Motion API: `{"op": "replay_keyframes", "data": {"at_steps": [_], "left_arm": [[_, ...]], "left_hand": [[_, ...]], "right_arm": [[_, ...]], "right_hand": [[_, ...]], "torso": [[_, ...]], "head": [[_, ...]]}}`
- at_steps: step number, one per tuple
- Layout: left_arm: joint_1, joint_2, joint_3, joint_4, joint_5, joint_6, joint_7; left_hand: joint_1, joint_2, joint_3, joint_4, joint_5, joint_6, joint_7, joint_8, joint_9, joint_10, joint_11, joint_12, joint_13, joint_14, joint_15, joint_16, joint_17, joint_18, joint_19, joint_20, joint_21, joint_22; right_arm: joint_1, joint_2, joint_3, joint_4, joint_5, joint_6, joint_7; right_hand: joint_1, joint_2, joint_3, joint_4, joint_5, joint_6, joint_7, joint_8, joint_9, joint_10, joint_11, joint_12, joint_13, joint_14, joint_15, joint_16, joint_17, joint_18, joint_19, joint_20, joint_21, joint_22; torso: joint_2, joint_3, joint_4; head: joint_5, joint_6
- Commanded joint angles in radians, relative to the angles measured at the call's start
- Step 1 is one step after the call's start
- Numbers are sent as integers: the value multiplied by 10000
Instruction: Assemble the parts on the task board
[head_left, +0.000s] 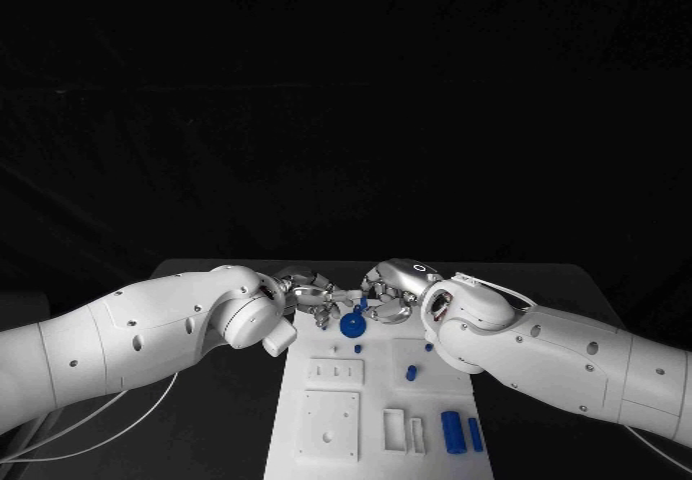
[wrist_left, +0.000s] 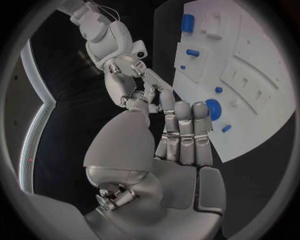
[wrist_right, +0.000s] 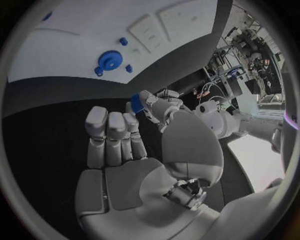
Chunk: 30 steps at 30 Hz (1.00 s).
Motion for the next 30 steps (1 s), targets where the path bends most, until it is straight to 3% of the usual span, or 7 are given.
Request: {"op": "replay_keyframes", "data": {"at_steps": [1, 7, 10, 16, 24, 30], "left_arm": [[15, 54, 6, -20, -582, -127, -565], [15, 114, 5, -58, -751, 166, -645], [16, 174, 1, -129, -750, 191, -676], [16, 251, -5, -171, -750, 293, -697], [17, 289, -7, -188, -727, 367, -642], [32, 322, -11, -183, -726, 461, -672]], "left_hand": [[-142, 21, 119, -8, -23, 33, -66, -52, 18, -135, 3, 121, 99, -81, -21, 58, -51, 19, -109, -397, 89, 221], [-295, 39, 307, -8, -23, 206, -103, -7, 73, -312, -30, 369, 295, -116, -50, 177, -170, -7, -200, -468, 232, 208], [-649, 233, 354, -7, -24, 289, -107, 9, 94, -442, -31, 410, 339, -193, -44, 180, -249, -37, -286, -477, 243, 188], [-694, 232, 430, -13, -16, 308, -102, -16, 105, -581, -22, 443, 374, -282, -35, 179, -351, -51, -394, -505, 255, 176], [-382, 333, 564, -41, 11, 446, -128, 0, 145, -663, -44, 534, 430, -318, -52, 257, -484, -78, -473, -545, 331, 177], [243, 484, 577, -90, 110, 786, -205, 120, 253, -738, -105, 609, 465, -370, -91, 344, -636, -125, -566, -573, 408, 170]], "right_arm": [[-4, 69, -4, 56, -323, 89, -229], [-5, 132, -5, 98, -324, 32, -252], [-5, 148, -5, 113, -323, 42, -255], [-6, 224, -6, 116, -325, 90, -256], [-7, 316, -34, 56, -418, 236, -284], [-7, 387, -51, 48, -496, 235, -284]], "right_hand": [[10, -89, 64, -20, 30, 197, 146, 88, 186, 69, 27, 55, 14, 27, -36, 58, 14, 977, 18, -35, 64, 167], [4, -106, 75, -10, 33, 198, 147, 88, 191, 71, 27, 51, 12, 29, -36, 56, 16, 977, 27, -37, 67, 165], [-4, -109, 86, 6, 36, 199, 147, 87, 193, 82, 28, 55, 17, 31, -36, 54, 16, 977, 33, -38, 68, 162], [-9, -142, 104, 17, 38, 198, 146, 84, 198, 82, 27, 48, 12, 32, -36, 48, 17, 977, 41, -40, 68, 159], [-4, -161, 117, 16, 40, 197, 146, 82, 201, 78, 27, 40, 7, 34, -37, 45, 18, 977, 46, -42, 68, 157], [-10, -166, 121, 24, 39, 197, 147, 81, 203, 83, 27, 41, 9, 35, -37, 43, 18, 977, 48, -42, 68, 156]], "torso": [[-2, 26, -18], [14, 18, -10], [12, 14, -7], [14, 8, -18], [11, 1, 9], [17, 2, 0]], "head": [[56, -28], [24, -46], [25, -55], [24, -72], [-16, -85], [-28, -88]]}}
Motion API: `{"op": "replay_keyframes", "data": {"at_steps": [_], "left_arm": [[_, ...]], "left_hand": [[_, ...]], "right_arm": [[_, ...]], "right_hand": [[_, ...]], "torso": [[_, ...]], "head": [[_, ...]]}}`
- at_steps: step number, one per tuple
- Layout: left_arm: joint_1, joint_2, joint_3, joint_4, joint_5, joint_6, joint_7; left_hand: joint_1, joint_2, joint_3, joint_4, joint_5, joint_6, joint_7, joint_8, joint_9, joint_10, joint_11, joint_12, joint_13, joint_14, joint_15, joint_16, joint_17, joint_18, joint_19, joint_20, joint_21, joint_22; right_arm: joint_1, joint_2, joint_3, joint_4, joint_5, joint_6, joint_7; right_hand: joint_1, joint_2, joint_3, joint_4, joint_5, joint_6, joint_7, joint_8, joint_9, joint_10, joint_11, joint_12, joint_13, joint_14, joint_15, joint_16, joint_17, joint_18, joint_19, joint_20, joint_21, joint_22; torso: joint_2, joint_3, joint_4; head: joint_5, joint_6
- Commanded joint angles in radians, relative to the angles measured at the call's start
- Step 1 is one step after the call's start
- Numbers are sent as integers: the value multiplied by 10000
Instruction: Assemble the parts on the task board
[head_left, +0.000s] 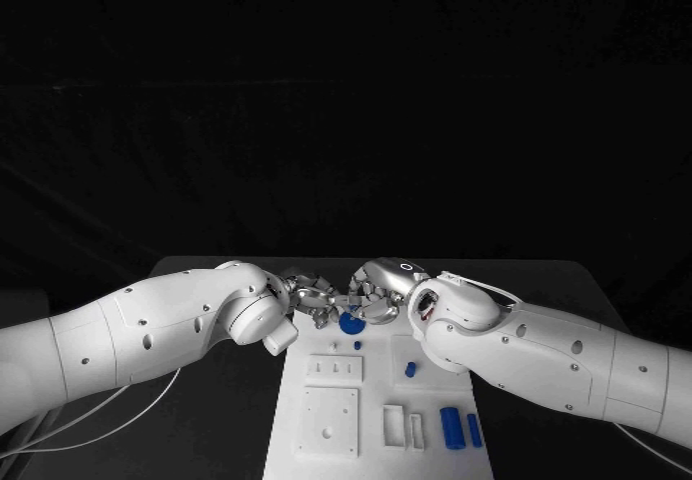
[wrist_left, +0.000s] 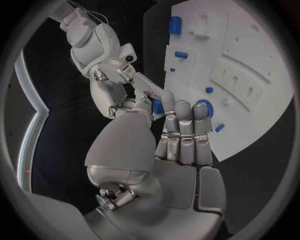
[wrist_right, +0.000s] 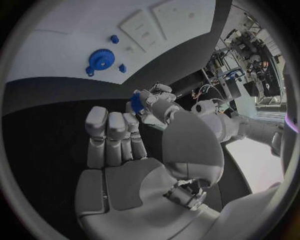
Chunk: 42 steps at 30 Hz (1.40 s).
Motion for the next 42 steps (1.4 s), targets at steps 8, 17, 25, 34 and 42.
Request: {"op": "replay_keyframes", "data": {"at_steps": [8, 17, 25, 34, 42], "left_arm": [[33, 73, 12, 23, -19, 228, 64], [33, 113, 11, -81, 28, 167, 103], [33, 97, 10, -131, 266, 169, 125], [33, 101, 6, -141, 538, 412, 140], [34, 117, -152, -158, 863, 544, 127]], "left_hand": [[873, 430, -177, -39, 412, 341, -66, 85, 187, -152, -49, 133, 38, -163, -19, 230, -250, -206, -166, -796, 149, 142], [1895, 988, -547, -133, 1554, 563, -106, 85, 385, -212, -89, 195, 36, -270, -36, 432, -505, -273, -305, -824, 210, 95], [1860, 592, 1417, -10, 424, 734, -123, 6, 600, -304, -76, 154, -37, -360, -20, 589, -812, -348, -349, -831, 238, 0], [1300, 760, 1746, -342, 1645, 820, -121, -7, 843, -485, -57, 113, -77, -548, 10, 755, -987, -350, -614, -806, 329, 59], [-4707, 1214, 5185, -5482, 3896, 1276, -175, -249, 1309, -388, -115, 273, -92, -555, -12, 1227, -1522, -436, -535, -816, 670, -109]], "right_arm": [[-5, 69, -35, -6, -234, 213, -6], [-5, 58, -53, 19, -232, 232, 3], [-6, 50, -78, -4, -227, 249, 0], [-9, 49, -102, -40, -220, 224, -3], [-20, 76, -104, -37, -220, 176, 8]], "right_hand": [[0, -65, 72, 20, 44, 199, 142, 27, 201, 44, -8, 35, 2, 46, -54, 41, 12, 978, 31, -58, 68, 156], [-2, -73, 77, 24, 46, 200, 143, 26, 203, 54, -8, 40, 9, 47, -54, 38, 13, 978, 33, -58, 67, 155], [-6, -85, 81, 28, 47, 202, 143, 26, 206, 55, -8, 39, 8, 48, -54, 36, 13, 978, 35, -58, 67, 154], [-6, -87, 87, 32, 47, 204, 143, 25, 208, 66, -8, 45, 16, 49, -54, 34, 14, 978, 38, -58, 66, 153], [-6, -85, 94, 36, 48, 205, 142, 25, 210, 75, -8, 49, 21, 50, -55, 32, 15, 978, 41, -58, 66, 152]], "torso": [[5, -2, -2], [7, 11, -16], [4, 9, -3], [7, 10, -2], [19, 9, 7]], "head": [[-17, -28], [7, -58], [-7, -60], [-4, -81], [-18, -94]]}}
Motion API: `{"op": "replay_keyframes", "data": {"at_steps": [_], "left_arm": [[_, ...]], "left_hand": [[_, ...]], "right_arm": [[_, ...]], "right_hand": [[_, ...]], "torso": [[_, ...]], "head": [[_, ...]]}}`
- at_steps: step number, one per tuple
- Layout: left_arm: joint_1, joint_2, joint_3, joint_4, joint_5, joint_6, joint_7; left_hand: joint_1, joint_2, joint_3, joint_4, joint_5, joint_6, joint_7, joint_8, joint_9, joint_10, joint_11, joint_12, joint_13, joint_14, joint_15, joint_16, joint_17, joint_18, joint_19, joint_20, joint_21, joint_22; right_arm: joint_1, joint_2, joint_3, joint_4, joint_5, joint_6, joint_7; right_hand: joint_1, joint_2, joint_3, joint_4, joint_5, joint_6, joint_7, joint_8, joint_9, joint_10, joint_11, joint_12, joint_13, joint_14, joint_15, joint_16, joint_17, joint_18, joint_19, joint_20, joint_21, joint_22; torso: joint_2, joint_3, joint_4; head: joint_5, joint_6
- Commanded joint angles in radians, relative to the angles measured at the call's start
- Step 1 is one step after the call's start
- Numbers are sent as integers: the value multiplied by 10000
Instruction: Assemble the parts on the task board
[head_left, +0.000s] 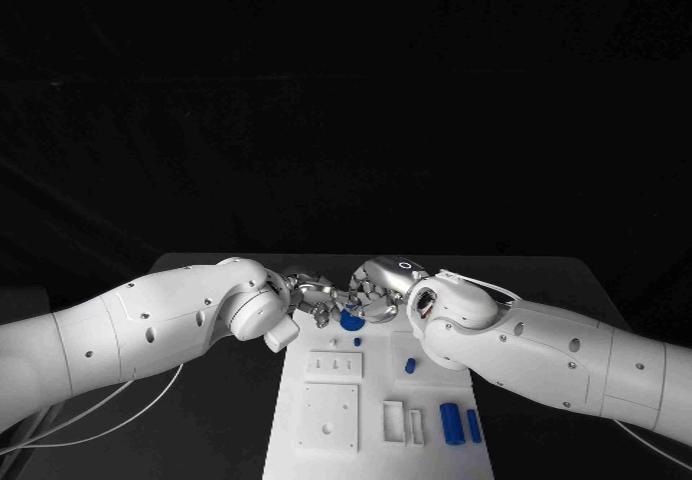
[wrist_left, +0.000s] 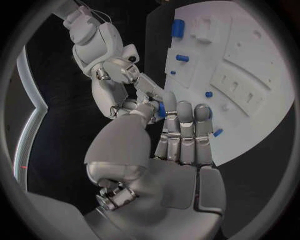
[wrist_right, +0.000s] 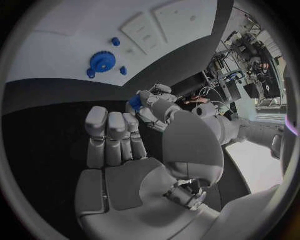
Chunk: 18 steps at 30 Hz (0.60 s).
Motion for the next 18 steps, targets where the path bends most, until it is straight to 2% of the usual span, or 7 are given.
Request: {"op": "replay_keyframes", "data": {"at_steps": [1, 3, 4, 5, 9, 18], "left_arm": [[22, 8, -73, 36, 472, 222, 163], [22, 12, -80, 19, 565, 206, 166], [23, 12, -81, 16, 587, 215, 167], [23, 9, -82, 15, 600, 242, 164], [23, 11, -85, 15, 717, 332, 146], [23, 2, -89, 39, 708, 490, 220]], "left_hand": [[-1487, 250, 1253, -1367, 399, 828, -162, -91, 161, 78, -6, 48, -30, 34, -30, 84, -124, -121, 125, -1030, 79, -87], [-1719, 204, 1677, -1377, 313, 889, -143, -107, 196, 99, -50, 57, -43, 35, -41, 119, -164, -121, 126, -1045, 105, -118], [-1739, 115, 1976, -1325, 54, 904, -150, -121, 205, 108, -56, 57, -51, 36, -48, 131, -180, -120, 121, -1049, 100, -140], [-1926, 153, 2236, -1316, -100, 940, -143, -130, 224, 122, -55, 62, -59, 35, -42, 152, -201, -135, 127, -1048, 128, -150], [-2164, 230, 2454, -1373, -93, 951, -152, -153, 248, 115, -52, 60, -70, 16, -38, 178, -223, -144, 93, -1048, 156, -157], [-2283, 151, 2569, -1372, -190, 975, -159, -162, 272, 111, -55, 64, -75, 0, -37, 205, -237, -147, 57, -1049, 170, -168]], "right_arm": [[-23, 26, -11, 14, -90, 110, 76], [-23, 17, -11, 16, -90, 110, 77], [-23, 15, -11, 13, -87, 108, 77], [-24, 15, -12, 10, -86, 104, 77], [-24, 19, -12, -2, -80, 118, 85], [-28, 27, -14, -36, -47, 155, 100]], "right_hand": [[81, 1, 72, 10, 38, 220, 126, 28, 3, 68, -9, 43, 7, 17, -54, 32, 15, 978, 42, -63, 66, 152], [80, 1, 73, 11, 38, 220, 126, 28, 3, 65, -10, 41, 5, 17, -54, 31, 16, 978, 43, -63, 66, 151], [80, 0, 73, 11, 38, 220, 126, 28, 4, 69, -10, 43, 8, 17, -54, 31, 16, 978, 43, -63, 66, 151], [81, 0, 74, 11, 38, 220, 126, 28, 4, 68, -10, 42, 7, 17, -54, 31, 16, 978, 44, -63, 66, 151], [82, -1, 76, 12, 38, 220, 126, 27, 5, 63, -10, 37, 2, 18, -55, 30, 16, 978, 45, -63, 65, 151], [82, -1, 82, 14, 38, 221, 126, 26, 7, 71, -11, 41, 8, 19, -55, 28, 17, 978, 49, -64, 65, 150]], "torso": [[4, -1, 3], [3, 4, 3], [-1, 4, -5], [-1, 2, -4], [2, -6, -9], [5, -5, -7]], "head": [[-21, -11], [-15, -24], [0, -33], [3, -30], [-5, -36], [-8, -44]]}}
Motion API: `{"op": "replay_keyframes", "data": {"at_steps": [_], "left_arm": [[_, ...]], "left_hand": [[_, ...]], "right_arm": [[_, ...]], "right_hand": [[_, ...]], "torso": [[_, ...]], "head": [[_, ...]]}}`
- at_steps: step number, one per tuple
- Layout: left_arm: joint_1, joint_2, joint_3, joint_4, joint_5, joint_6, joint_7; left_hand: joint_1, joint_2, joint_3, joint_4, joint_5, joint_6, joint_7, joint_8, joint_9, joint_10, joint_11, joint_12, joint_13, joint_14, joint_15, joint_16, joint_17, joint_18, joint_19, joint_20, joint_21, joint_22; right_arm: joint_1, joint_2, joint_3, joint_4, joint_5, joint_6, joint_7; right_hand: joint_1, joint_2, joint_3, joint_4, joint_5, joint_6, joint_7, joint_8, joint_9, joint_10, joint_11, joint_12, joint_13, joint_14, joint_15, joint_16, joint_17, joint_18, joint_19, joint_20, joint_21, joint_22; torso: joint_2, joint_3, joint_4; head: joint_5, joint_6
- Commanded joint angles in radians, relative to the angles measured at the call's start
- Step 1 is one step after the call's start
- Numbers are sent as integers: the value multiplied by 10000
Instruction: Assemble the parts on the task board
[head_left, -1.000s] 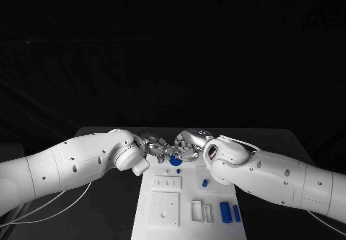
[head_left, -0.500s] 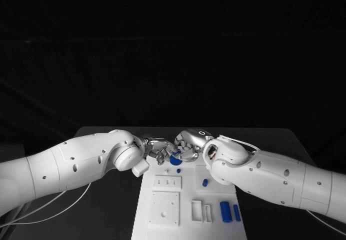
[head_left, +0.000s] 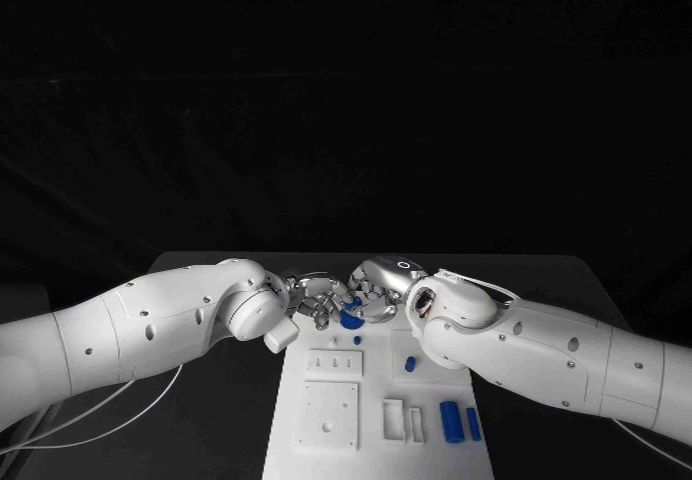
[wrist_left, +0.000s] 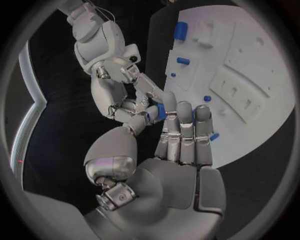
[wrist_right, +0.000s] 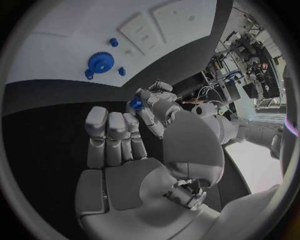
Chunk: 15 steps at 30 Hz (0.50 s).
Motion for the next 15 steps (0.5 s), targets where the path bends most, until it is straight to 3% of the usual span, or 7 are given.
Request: {"op": "replay_keyframes", "data": {"at_steps": [1, 9, 11, 13, 14, 15], "left_arm": [[19, 22, 11, 76, 146, 412, 240], [17, 2, 4, 126, -422, 449, 442], [17, -2, 2, 144, -724, 360, 539], [16, -8, 1, 163, -925, 296, 591], [16, -13, 0, 174, -1017, 259, 606], [16, -16, -1, 181, -1089, 214, 625]], "left_hand": [[-66, -74, 113, -6, -53, 974, -158, 26, 21, 50, 1, 37, -14, 12, -57, 49, -15, -144, -19, -1014, 52, -10], [427, -456, 264, 163, -339, 1066, -193, 38, 95, 143, -40, 100, -3, 84, -105, 160, -36, -115, 76, -1053, 162, -48], [738, -599, 256, 308, -941, 1124, -223, 52, 138, 208, -76, 138, 6, 143, -146, 232, -38, -95, 150, -1088, 229, -73], [854, -638, 247, 390, -1101, 1151, -234, 56, 157, 237, -91, 157, 11, 166, -166, 266, -38, -91, 179, -1103, 260, -85], [991, -673, 242, 453, -1472, 1185, -251, 68, 180, 274, -110, 176, 15, 201, -188, 302, -38, -79, 217, -1125, 293, -96], [1050, -698, 235, 495, -1623, 1194, -255, 67, 189, 284, -115, 179, 13, 212, -197, 314, -42, -78, 230, -1133, 309, -102]], "right_arm": [[-13, 2, -6, -43, -54, 149, 39], [-32, -2, -9, -73, -30, 166, 60], [-37, -14, -10, -72, -7, 163, 72], [-38, -31, -11, -80, 35, 147, 93], [-38, -43, -11, -84, 46, 137, 105], [-38, -54, -11, -92, 67, 125, 118]], "right_hand": [[99, 17, 53, -14, 32, 193, 99, 26, 11, 72, -11, 43, 12, 25, -66, 27, 12, 978, -5, -45, 67, 150], [96, 18, 56, -10, 33, 194, 99, 25, 13, 68, -11, 38, 8, 25, -66, 25, 12, 978, -3, -45, 66, 149], [95, 18, 57, -8, 33, 194, 99, 25, 13, 67, -11, 36, 7, 26, -66, 24, 12, 978, -2, -45, 66, 149], [93, 17, 57, -7, 32, 193, 99, 24, 14, 67, -11, 36, 8, 26, -66, 24, 12, 978, -2, -45, 65, 148], [90, 14, 56, -5, 32, 192, 99, 23, 14, 58, -11, 28, 0, 26, -66, 23, 13, 978, -2, -44, 65, 148], [86, 10, 55, -3, 32, 190, 100, 22, 14, 52, -11, 23, -4, 25, -66, 22, 13, 978, -1, -44, 64, 148]], "torso": [[4, -4, 5], [5, -6, 9], [6, -1, 5], [3, 1, -3], [0, 2, -6], [0, 2, -4]], "head": [[-11, -5], [-17, -23], [-18, -25], [-21, -32], [-21, -33], [-24, -31]]}}
